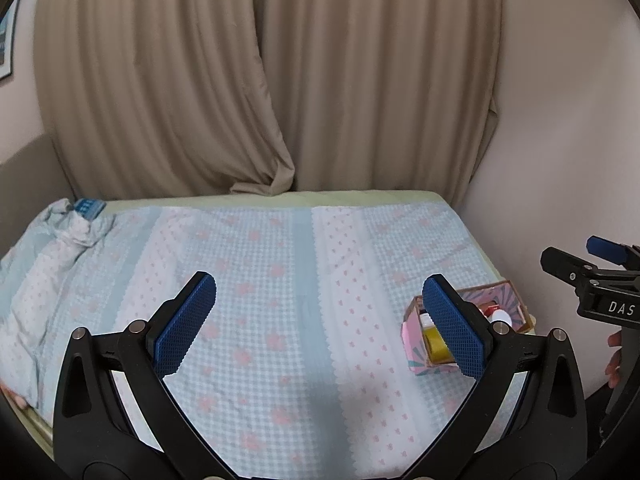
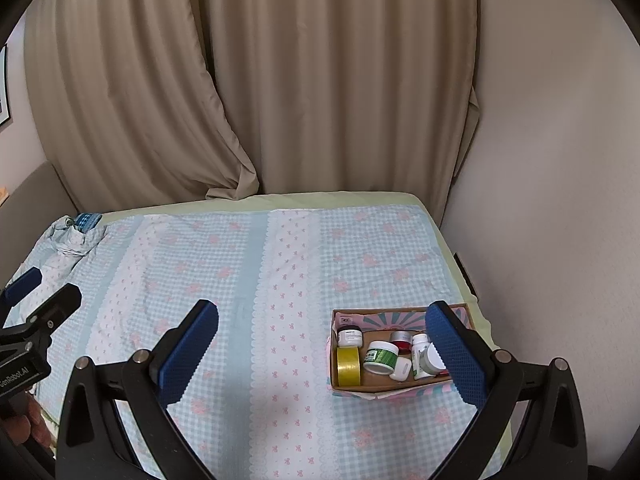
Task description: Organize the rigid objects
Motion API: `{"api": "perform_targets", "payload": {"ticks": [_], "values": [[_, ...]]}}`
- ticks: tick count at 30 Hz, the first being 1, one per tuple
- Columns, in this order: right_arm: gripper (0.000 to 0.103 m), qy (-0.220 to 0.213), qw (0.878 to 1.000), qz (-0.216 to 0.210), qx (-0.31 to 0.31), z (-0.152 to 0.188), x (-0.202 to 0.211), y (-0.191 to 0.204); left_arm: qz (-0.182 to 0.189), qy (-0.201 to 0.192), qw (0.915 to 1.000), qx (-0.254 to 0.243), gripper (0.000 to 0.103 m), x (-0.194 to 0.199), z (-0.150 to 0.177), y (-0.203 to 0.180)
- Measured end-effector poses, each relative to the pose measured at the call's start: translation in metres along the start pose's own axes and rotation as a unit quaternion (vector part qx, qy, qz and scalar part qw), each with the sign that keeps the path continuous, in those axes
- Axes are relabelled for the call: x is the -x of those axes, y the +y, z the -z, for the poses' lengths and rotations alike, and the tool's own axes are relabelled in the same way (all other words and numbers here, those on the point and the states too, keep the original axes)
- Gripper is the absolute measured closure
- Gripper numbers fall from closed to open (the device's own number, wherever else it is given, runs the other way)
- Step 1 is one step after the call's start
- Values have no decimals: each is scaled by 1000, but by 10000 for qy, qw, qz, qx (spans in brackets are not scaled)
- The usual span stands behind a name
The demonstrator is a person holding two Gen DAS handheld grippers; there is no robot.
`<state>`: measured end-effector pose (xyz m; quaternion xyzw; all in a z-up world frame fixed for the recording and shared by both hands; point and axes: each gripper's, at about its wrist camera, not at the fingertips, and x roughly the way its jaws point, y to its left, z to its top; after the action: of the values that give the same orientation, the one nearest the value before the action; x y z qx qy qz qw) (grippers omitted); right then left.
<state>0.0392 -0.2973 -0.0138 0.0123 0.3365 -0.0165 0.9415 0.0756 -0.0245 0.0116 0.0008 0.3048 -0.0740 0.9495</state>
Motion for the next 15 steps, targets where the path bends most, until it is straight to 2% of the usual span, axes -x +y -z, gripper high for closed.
{"api": "perform_targets", "payload": {"ticks": [5,15], "values": [[0,-1,10000,23,-6,0,0,0,-139,-150,9998,-53,0,2,0,-4],[0,-20,10000,43,-20,-1,-2,-3,-73,-242,9997,-6,0,4,0,-1]]}}
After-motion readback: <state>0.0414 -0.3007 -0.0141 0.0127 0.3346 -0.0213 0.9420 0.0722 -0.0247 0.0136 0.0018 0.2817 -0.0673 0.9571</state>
